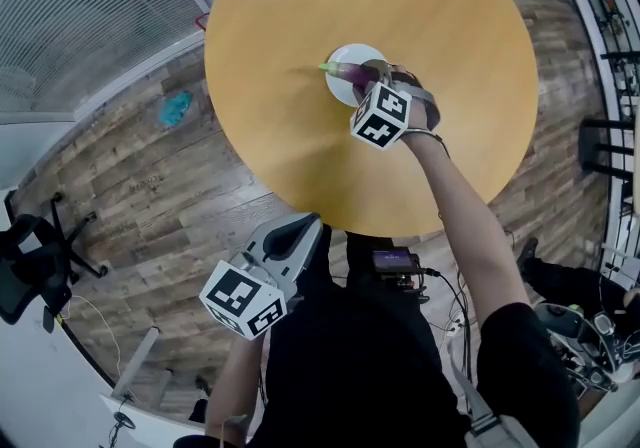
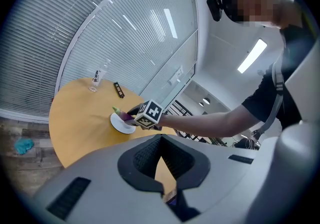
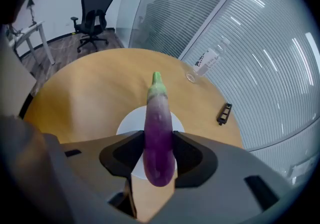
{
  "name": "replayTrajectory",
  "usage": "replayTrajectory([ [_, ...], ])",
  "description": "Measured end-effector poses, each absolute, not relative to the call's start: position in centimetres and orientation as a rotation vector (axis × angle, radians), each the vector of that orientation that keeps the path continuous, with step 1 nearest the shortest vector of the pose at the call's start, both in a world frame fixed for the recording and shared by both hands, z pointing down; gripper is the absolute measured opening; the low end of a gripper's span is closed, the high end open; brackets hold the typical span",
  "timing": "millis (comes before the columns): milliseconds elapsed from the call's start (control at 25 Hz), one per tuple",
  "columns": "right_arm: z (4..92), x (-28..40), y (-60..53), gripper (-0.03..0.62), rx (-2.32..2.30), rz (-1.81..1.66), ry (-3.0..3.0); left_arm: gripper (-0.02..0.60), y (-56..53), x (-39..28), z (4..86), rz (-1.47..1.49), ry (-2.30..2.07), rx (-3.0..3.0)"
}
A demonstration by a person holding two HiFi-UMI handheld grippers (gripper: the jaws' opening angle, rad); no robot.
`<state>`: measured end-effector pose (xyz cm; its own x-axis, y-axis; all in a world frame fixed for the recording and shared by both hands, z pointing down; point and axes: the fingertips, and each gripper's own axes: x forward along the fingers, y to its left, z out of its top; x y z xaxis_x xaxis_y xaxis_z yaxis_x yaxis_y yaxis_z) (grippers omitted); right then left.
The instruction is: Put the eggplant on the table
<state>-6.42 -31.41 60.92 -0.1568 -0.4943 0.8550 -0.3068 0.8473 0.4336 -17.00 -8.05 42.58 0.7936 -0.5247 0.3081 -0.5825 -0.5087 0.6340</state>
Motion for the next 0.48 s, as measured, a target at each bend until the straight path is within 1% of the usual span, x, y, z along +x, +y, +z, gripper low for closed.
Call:
replayTrajectory([
  [480, 62.9, -6.4, -31.9, 0.192, 0.531, -0.336, -1.620, 0.011, -7.5, -17.8, 42.8, 0.102, -0.829, 2.201],
])
